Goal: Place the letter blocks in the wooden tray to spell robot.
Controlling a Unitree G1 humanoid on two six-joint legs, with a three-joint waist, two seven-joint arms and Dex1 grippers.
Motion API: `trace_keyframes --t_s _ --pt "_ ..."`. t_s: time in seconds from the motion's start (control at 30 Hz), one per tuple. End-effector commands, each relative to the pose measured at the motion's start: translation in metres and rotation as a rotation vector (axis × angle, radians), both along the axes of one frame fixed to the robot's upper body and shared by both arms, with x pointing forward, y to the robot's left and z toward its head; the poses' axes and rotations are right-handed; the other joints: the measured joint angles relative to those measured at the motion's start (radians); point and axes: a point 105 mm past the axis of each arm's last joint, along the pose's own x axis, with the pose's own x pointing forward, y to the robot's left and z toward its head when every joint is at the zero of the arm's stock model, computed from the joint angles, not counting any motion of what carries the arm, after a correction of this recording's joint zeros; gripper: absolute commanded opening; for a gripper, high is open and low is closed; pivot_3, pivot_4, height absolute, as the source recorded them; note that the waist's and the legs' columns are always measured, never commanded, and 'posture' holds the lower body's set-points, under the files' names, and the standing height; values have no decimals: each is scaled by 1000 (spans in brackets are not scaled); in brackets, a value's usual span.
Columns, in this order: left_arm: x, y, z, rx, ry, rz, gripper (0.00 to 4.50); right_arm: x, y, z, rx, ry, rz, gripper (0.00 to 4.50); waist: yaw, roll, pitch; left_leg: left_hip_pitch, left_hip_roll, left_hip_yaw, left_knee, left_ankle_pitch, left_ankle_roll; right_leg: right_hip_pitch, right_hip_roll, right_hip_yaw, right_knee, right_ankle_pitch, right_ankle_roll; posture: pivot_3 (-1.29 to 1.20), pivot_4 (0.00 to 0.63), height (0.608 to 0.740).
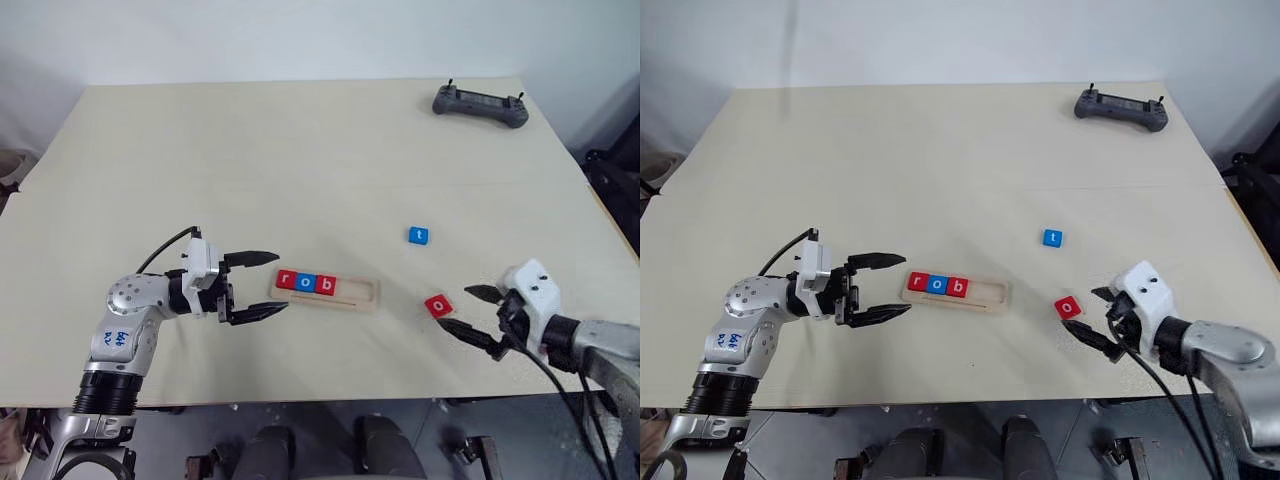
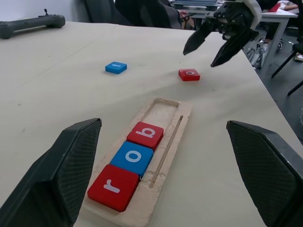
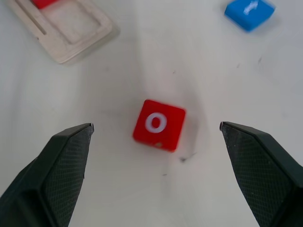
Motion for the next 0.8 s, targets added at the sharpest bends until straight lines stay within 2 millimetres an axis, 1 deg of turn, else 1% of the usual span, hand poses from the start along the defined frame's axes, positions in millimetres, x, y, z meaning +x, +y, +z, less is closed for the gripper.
trace_keyframes --t_s 0.03,0.1,0.13,0.2,0.3,0.4,0.47,0.57,0.73,0.8 --pt "-1 3 8 -4 -44 13 4500 -1 -7 13 -47 -109 160 4477 1 0 0 0 0 0 0 0 0 0 0 0 0 0 0 0 150 740" --pt "-1 4 9 -2 -52 16 4500 -8 -17 10 -76 -61 304 4477 2 0 0 0 -1 0 0 0 0 1 0 0 -1 0 0 0 150 740" --pt "-1 4 10 -2 -55 18 4500 -8 -23 9 -93 -46 324 4477 3 0 0 0 -1 0 1 0 0 1 0 0 -1 0 0 0 150 740" --pt "-1 5 10 -1 -60 20 4500 -3 -34 7 -124 -20 349 4477 3 0 0 1 -1 0 2 0 0 3 0 -1 -3 0 1 0 150 740" --pt "-4 4 11 4 -70 3 4500 6 -48 5 -203 -39 394 4477 3 0 0 1 0 -1 2 0 0 4 0 -1 -4 0 1 0 150 740" --pt "-13 1 8 31 -67 -50 4500 16 -57 2 -265 -54 436 4477 0 0 0 1 1 0 2 0 0 4 0 -1 -4 0 1 0 150 740" --pt "-19 0 5 52 -77 -87 4500 23 -55 3 -283 -71 470 4477 -3 1 1 1 1 0 2 -1 -1 4 -1 -1 -5 0 1 0 150 740" --pt "-25 -1 4 74 -86 -118 4500 30 -47 5 -292 -90 534 4477 -3 2 1 0 1 0 2 -1 -1 4 -1 -1 -6 0 1 0 150 740" --pt "-25 2 5 91 -88 -125 4500 36 -38 2 -319 -87 613 4477 -1 2 1 0 2 0 3 -1 -1 4 -2 -1 -5 0 1 0 150 740" --pt "-25 3 5 99 -87 -126 4500 40 -28 1 -326 -83 663 4477 -1 2 1 0 2 0 4 -1 -1 4 -2 -2 -5 0 1 0 150 740"
